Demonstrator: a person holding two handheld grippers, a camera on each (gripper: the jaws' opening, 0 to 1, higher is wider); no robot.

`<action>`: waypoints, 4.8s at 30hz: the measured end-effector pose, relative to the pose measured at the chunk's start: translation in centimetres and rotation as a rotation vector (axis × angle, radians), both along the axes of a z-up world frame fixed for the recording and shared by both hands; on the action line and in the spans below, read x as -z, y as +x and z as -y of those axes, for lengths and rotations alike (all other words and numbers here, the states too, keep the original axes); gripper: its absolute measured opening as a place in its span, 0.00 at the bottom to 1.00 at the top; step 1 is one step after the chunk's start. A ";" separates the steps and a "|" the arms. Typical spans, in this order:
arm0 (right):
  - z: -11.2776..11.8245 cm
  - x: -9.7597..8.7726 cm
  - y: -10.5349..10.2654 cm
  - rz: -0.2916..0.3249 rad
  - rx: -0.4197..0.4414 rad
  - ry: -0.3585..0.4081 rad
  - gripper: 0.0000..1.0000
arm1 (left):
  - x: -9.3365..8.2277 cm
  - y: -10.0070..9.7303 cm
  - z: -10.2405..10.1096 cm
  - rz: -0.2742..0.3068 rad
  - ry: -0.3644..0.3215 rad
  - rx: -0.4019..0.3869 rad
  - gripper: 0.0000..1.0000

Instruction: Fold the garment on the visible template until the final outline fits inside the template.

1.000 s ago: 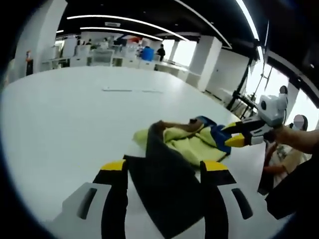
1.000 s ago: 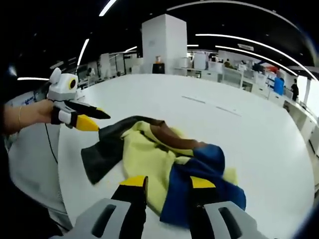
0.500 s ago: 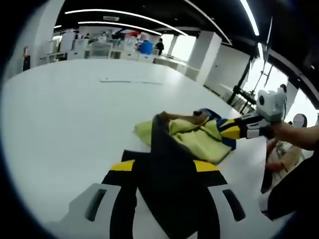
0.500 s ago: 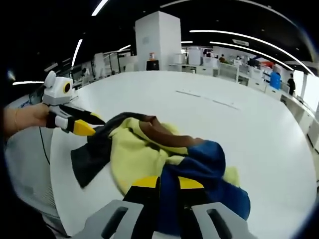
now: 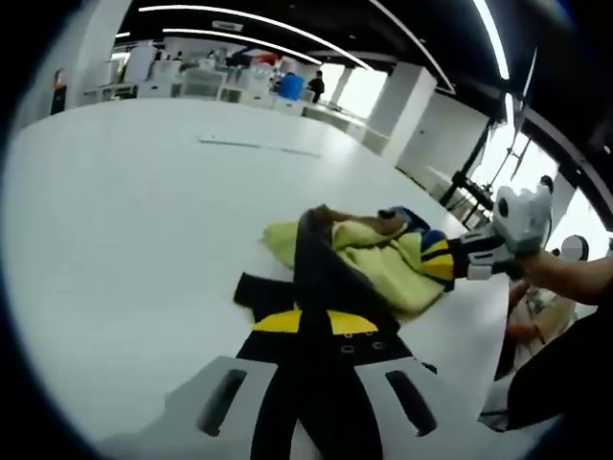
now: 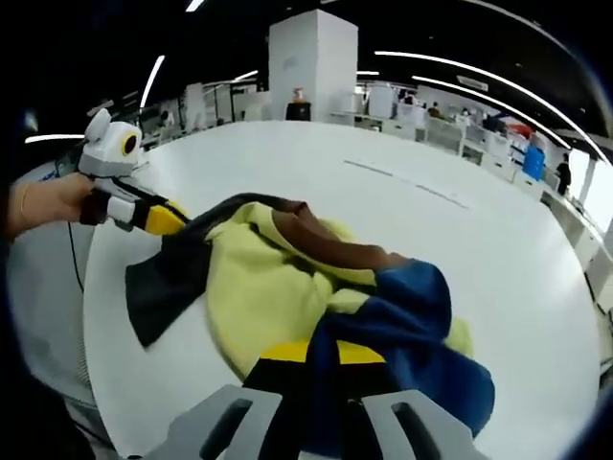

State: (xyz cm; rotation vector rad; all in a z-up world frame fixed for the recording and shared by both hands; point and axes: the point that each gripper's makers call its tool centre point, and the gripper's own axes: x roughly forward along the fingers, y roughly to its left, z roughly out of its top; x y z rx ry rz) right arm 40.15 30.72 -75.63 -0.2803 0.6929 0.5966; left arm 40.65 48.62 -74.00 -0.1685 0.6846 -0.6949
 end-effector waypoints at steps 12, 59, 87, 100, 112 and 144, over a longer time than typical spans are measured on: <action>0.9 -1.2 -0.2 0.035 0.009 -0.016 0.00 | -0.4 -0.1 -0.2 0.018 0.013 -0.017 0.00; 11.6 -16.5 9.8 0.247 0.298 0.128 0.00 | -15.5 13.1 -1.3 0.469 0.034 -0.186 0.00; 17.3 -4.8 19.9 0.073 0.562 0.158 0.00 | -3.4 24.0 -3.6 0.341 0.166 -0.335 0.00; 16.6 -4.7 18.9 0.030 0.563 0.192 0.19 | -4.1 22.9 -5.1 0.350 0.222 -0.311 0.20; 13.5 -6.3 15.4 0.007 0.381 0.190 0.59 | -5.7 19.8 -4.6 0.376 0.248 -0.203 0.46; 9.7 -3.0 4.0 -0.088 0.156 0.149 0.56 | -4.0 8.8 -6.5 0.316 0.243 -0.159 0.68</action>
